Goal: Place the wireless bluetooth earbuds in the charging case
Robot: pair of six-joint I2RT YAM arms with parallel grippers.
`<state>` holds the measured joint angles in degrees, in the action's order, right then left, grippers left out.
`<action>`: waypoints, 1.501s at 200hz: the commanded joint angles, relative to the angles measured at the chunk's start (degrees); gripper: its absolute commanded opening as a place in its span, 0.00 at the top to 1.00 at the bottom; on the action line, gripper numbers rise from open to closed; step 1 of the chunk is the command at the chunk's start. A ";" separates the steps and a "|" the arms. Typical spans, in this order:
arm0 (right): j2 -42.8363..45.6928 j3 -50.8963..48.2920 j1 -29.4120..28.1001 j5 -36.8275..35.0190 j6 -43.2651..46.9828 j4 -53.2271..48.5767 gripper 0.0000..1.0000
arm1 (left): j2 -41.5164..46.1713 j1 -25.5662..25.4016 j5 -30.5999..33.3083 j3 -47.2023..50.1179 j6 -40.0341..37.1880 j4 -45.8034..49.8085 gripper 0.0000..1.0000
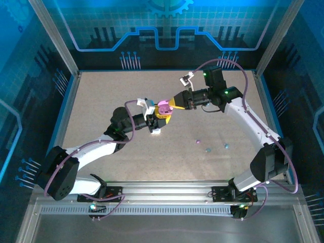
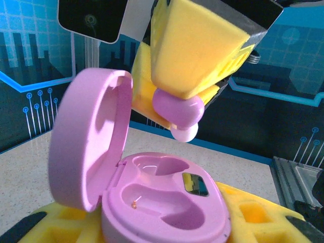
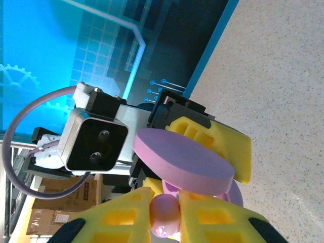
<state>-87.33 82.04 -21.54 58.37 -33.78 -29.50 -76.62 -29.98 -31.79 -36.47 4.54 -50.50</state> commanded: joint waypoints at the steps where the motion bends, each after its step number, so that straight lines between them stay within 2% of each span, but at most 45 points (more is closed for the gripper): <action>1: 0.16 1.63 -1.05 -1.80 2.09 -2.22 0.81 | 0.07 -0.70 -0.65 -1.23 -0.14 -3.68 0.68; 105: 1.81 -0.65 -2.33 -9.04 2.88 0.67 0.82 | -0.02 -1.52 -1.54 -1.94 1.05 -5.22 0.68; 183: 1.73 1.14 -3.15 -15.57 7.11 -6.11 0.74 | 0.24 -1.60 -1.35 -1.85 1.49 -5.94 0.68; 300: 3.55 3.16 -3.51 -19.92 8.07 -8.99 0.65 | 1.03 -1.75 -0.38 -0.91 0.95 -5.75 0.68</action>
<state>-85.03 83.81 -24.75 42.61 -27.09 -36.21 -76.95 -30.65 -30.70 -36.47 6.04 -51.16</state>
